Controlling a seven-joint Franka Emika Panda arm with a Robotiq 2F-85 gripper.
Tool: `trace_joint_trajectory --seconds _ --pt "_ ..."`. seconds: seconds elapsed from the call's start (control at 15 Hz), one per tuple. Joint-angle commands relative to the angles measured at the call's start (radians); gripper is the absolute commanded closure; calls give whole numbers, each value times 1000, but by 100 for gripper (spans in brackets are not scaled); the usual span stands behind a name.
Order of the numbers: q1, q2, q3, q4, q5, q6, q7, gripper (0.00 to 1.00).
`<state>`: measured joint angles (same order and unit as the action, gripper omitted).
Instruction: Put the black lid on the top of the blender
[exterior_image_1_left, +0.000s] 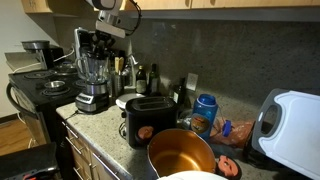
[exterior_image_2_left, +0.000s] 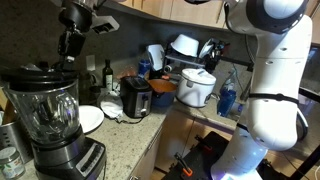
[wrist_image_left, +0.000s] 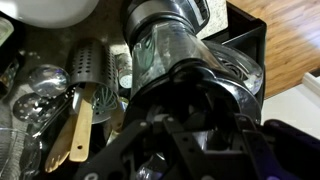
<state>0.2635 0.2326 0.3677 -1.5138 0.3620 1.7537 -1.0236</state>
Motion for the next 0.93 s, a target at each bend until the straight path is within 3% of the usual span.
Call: trace_joint_trajectory --seconds 0.0,0.53,0.6,0.67,0.87 --pt "-16 -56 -16 -109 43 73 -34 84" --pt "-5 -119 -25 -169 19 57 -17 84" --pt "-1 -126 -25 -175 3 51 -13 50" --pt "1 -132 -25 -180 -7 46 -11 34" --pt "5 -149 -25 -199 -32 44 -5 13"
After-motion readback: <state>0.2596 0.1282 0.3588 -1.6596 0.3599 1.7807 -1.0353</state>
